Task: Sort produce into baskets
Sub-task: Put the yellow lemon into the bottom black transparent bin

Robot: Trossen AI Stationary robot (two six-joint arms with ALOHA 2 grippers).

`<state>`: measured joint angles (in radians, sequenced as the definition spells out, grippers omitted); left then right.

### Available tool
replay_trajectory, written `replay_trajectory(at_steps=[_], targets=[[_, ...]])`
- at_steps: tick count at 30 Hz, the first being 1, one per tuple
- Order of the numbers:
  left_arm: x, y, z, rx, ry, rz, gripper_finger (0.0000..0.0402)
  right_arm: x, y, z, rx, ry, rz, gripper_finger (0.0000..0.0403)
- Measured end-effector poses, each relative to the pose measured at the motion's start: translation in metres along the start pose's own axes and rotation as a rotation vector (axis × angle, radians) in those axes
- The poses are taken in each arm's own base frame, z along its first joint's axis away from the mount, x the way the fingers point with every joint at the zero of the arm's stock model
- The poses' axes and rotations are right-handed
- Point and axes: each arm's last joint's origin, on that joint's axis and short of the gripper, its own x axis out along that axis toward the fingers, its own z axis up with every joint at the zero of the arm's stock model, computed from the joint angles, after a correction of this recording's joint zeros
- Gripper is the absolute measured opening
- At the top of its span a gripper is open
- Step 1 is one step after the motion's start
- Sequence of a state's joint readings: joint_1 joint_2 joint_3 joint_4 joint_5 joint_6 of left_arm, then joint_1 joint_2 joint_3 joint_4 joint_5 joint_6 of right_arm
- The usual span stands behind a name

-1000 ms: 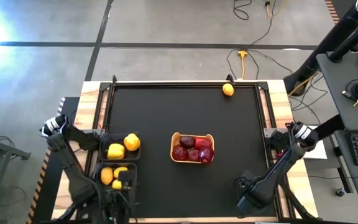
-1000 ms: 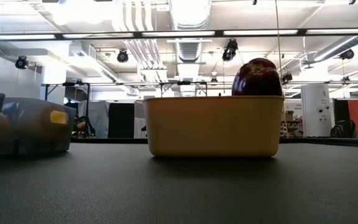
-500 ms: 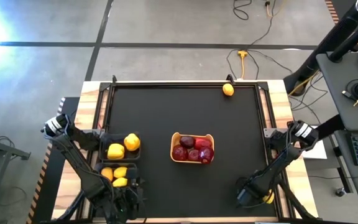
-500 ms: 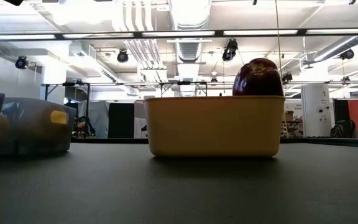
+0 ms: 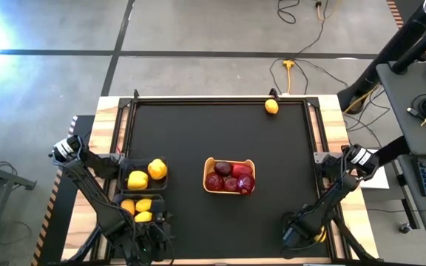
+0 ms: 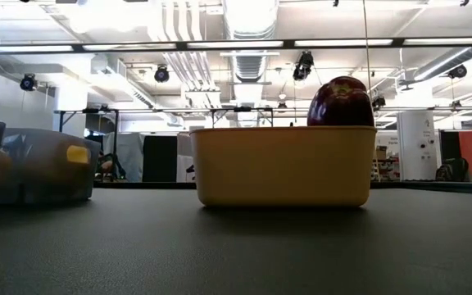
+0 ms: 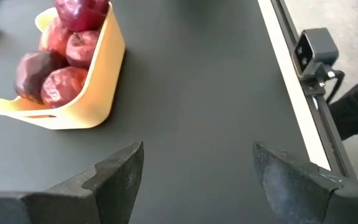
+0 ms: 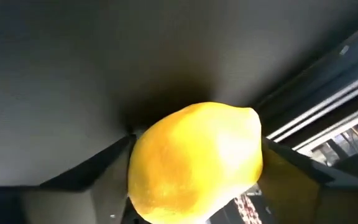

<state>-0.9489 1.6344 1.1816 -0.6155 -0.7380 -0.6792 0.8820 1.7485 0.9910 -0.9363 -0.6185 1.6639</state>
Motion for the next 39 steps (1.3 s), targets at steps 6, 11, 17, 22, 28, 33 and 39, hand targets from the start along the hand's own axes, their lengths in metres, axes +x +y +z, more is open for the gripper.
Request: replay_trajectory(at_steps=[6,11,17,22,28,33,39], targets=[[-0.001,-0.001,-0.001,0.023,0.011,-0.021,0.0282,-0.026,0.021,-0.013,-0.069,-0.115,0.120,0.0256],[0.002,-0.003,0.000,-0.007,-0.034,-0.022,0.0282,-0.067,0.044,-0.022,-0.195,-0.566,0.312,0.0254],[0.021,-0.007,-0.012,-0.086,-0.159,-0.095,0.0282,-0.103,0.068,-0.013,-0.377,-1.146,0.470,0.0253],[0.040,0.003,-0.025,-0.171,-0.215,-0.103,0.0282,-0.110,0.093,0.024,-0.430,-1.317,0.443,0.0253],[0.053,0.016,-0.029,-0.186,-0.201,-0.057,0.0282,-0.110,0.125,0.063,-0.495,-1.406,0.427,0.0259],[0.060,0.023,-0.032,-0.192,-0.195,-0.033,0.0293,-0.109,0.139,0.083,-0.498,-1.428,0.378,0.0271],[0.066,0.029,-0.031,-0.180,-0.230,-0.027,0.0320,-0.109,0.157,0.099,-0.526,-1.405,0.392,0.0320]])
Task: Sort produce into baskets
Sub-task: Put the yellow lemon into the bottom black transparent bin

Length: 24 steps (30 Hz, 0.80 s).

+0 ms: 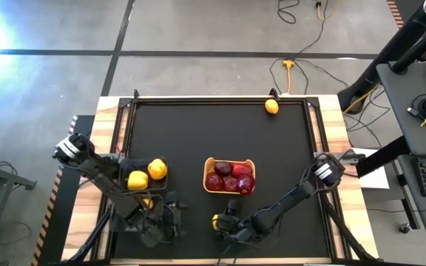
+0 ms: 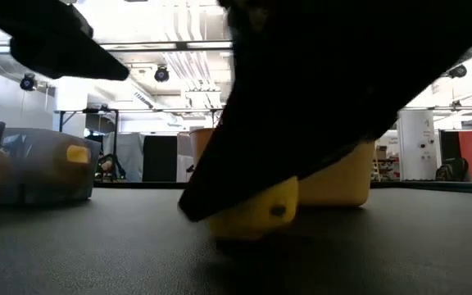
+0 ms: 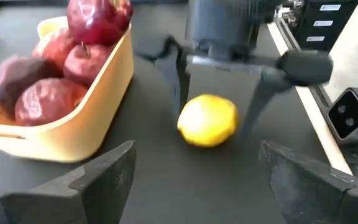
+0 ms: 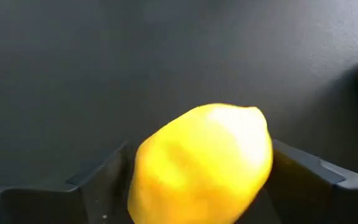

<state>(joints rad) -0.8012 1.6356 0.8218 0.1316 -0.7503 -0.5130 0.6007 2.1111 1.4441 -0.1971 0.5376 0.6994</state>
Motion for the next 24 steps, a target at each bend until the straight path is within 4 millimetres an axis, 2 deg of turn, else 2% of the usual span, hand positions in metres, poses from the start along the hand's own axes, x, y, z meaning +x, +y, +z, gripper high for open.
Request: replay_trajectory(at_steps=[3,6,14,19,24], targets=[[0.002,0.000,0.005,0.027,-0.029,-0.016,0.0330,0.003,0.003,0.001,-0.029,0.005,-0.005,0.0355],[0.004,0.000,0.008,0.063,-0.039,-0.038,0.0332,-0.002,0.006,0.007,-0.044,0.009,-0.007,0.0379],[0.019,0.010,0.021,0.129,-0.064,-0.122,0.0333,-0.047,0.020,0.011,-0.111,0.113,-0.055,0.0386],[0.050,0.016,0.011,0.162,-0.016,-0.172,0.0333,-0.078,0.032,0.007,-0.078,0.153,-0.080,0.0386],[0.080,0.008,0.008,0.189,0.018,-0.151,0.0333,-0.099,0.043,0.005,-0.046,0.124,-0.112,0.0386]])
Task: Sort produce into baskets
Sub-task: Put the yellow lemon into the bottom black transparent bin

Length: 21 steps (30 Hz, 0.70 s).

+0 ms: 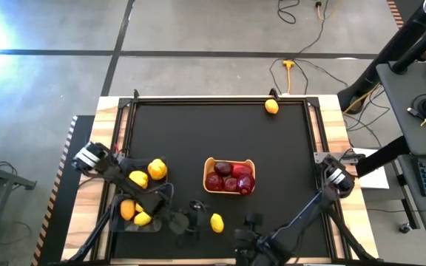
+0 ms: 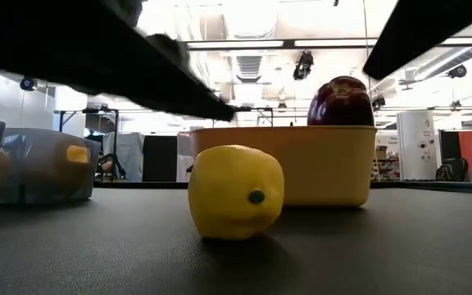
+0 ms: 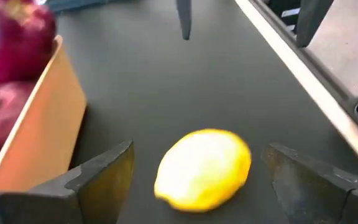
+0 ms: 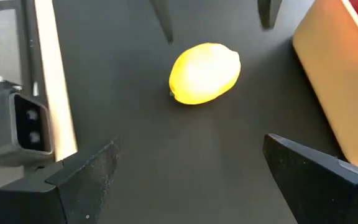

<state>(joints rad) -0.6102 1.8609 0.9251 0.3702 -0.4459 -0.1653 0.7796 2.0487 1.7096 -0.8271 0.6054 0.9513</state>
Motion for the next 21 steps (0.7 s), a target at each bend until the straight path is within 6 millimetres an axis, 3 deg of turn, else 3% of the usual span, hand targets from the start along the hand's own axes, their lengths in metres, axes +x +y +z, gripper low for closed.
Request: replay_trajectory(at_steps=[9,14,17,21], targets=[[0.038,-0.019,0.015,0.138,0.117,-0.027,0.0333,-0.006,0.001,-0.002,-0.009,-0.019,-0.024,0.0386],[0.040,-0.013,0.055,0.324,0.333,-0.146,0.0333,-0.006,0.001,-0.003,-0.003,-0.008,-0.024,0.0386],[0.043,-0.009,0.070,0.414,0.405,-0.225,0.0333,-0.006,0.000,-0.003,0.004,-0.006,-0.026,0.0386],[0.063,-0.006,0.056,0.479,0.487,-0.297,0.0333,-0.005,0.000,-0.004,0.002,-0.003,-0.031,0.0386]])
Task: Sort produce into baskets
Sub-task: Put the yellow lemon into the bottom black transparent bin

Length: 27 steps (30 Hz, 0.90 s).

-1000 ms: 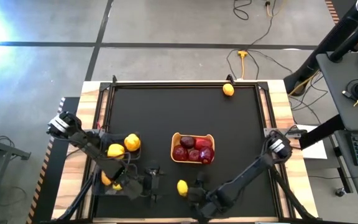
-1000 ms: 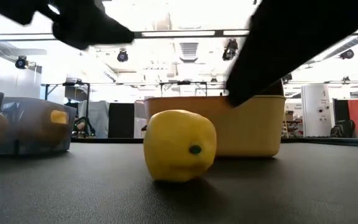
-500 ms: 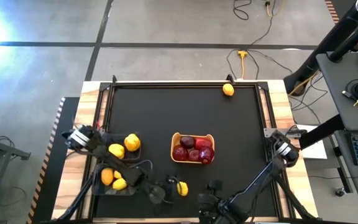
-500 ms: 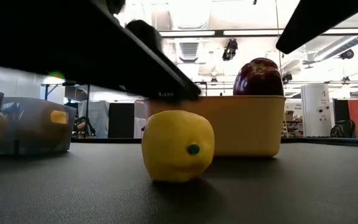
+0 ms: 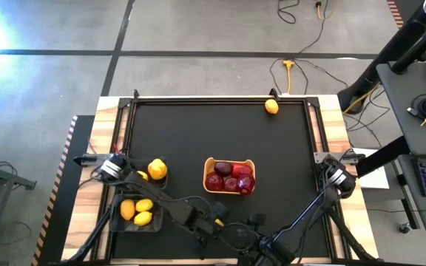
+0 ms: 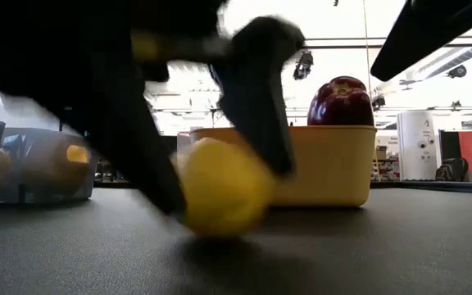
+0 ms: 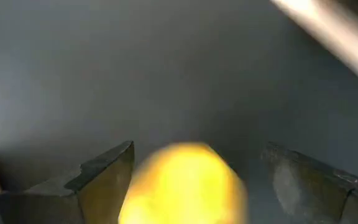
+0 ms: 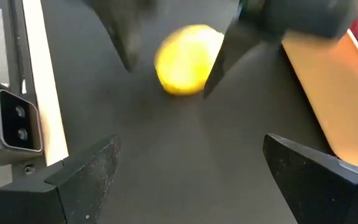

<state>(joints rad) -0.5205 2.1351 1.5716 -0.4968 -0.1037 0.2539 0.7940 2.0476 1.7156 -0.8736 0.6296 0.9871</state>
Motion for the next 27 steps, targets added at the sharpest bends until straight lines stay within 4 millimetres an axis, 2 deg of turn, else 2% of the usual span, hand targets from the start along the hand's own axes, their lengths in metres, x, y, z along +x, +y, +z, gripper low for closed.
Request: replay_trajectory(at_steps=[3,6,11,15,20,27], targets=[[0.019,0.001,-0.006,0.040,0.039,-0.012,0.0332,0.000,0.000,-0.001,-0.002,0.009,-0.001,0.0386],[0.027,0.003,-0.005,0.025,0.041,-0.008,0.0332,-0.002,0.001,-0.003,-0.006,0.014,0.000,0.0386],[0.026,0.002,-0.004,0.003,0.061,-0.015,0.0326,-0.003,0.000,-0.005,-0.015,0.020,-0.007,0.0386],[0.008,0.004,-0.003,-0.052,0.063,-0.016,0.0322,-0.002,0.000,-0.005,-0.016,0.022,-0.013,0.0386],[-0.036,0.010,0.004,-0.199,0.028,-0.008,0.0322,-0.002,-0.001,-0.005,-0.006,0.023,-0.015,0.0386],[-0.055,0.002,-0.013,-0.358,0.083,0.000,0.0322,-0.002,-0.001,-0.006,-0.003,0.023,-0.014,0.0386]])
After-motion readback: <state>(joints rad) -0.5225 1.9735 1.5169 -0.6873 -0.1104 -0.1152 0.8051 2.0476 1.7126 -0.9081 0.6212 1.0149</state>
